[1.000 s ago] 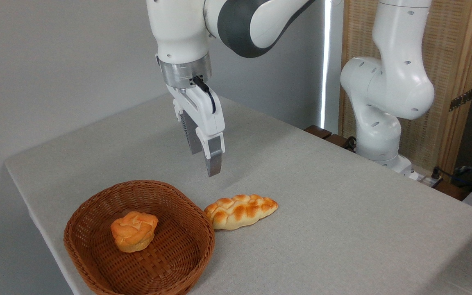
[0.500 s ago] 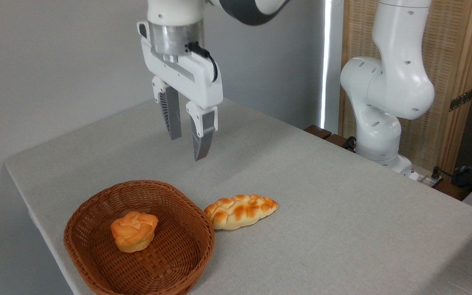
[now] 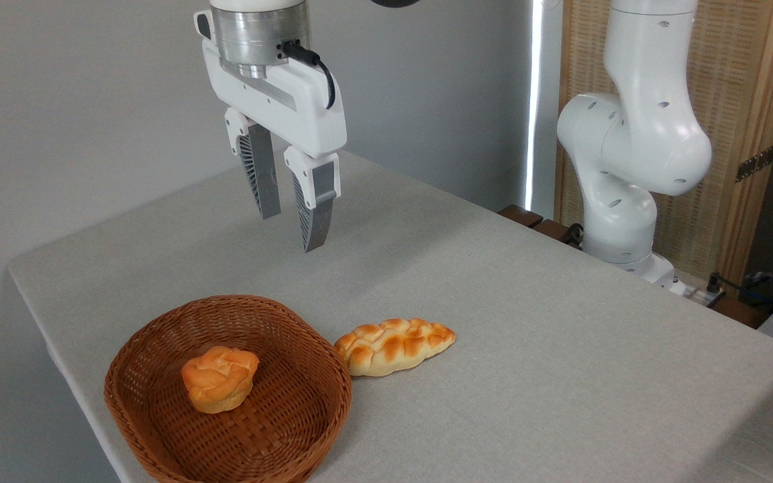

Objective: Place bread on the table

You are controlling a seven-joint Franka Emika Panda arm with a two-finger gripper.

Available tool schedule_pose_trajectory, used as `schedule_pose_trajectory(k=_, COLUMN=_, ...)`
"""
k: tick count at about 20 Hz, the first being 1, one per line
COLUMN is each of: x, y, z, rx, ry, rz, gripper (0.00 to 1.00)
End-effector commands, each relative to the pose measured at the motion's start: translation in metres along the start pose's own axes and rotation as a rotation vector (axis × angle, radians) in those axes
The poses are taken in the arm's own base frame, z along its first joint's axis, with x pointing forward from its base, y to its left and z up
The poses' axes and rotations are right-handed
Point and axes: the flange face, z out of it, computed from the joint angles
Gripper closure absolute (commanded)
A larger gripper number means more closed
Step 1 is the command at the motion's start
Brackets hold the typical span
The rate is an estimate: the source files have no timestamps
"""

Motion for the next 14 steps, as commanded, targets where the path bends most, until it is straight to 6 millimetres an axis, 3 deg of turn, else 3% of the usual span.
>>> schedule_pose_trajectory(k=1, x=0.007, y=-0.01, z=-0.011, rx=-0.006, ry=-0.037, rz=-0.014, gripper=0.0)
schedule_pose_trajectory(k=14, x=0.007, y=-0.007, z=-0.023, rx=0.007, ry=-0.046, rz=-0.004, gripper=0.0)
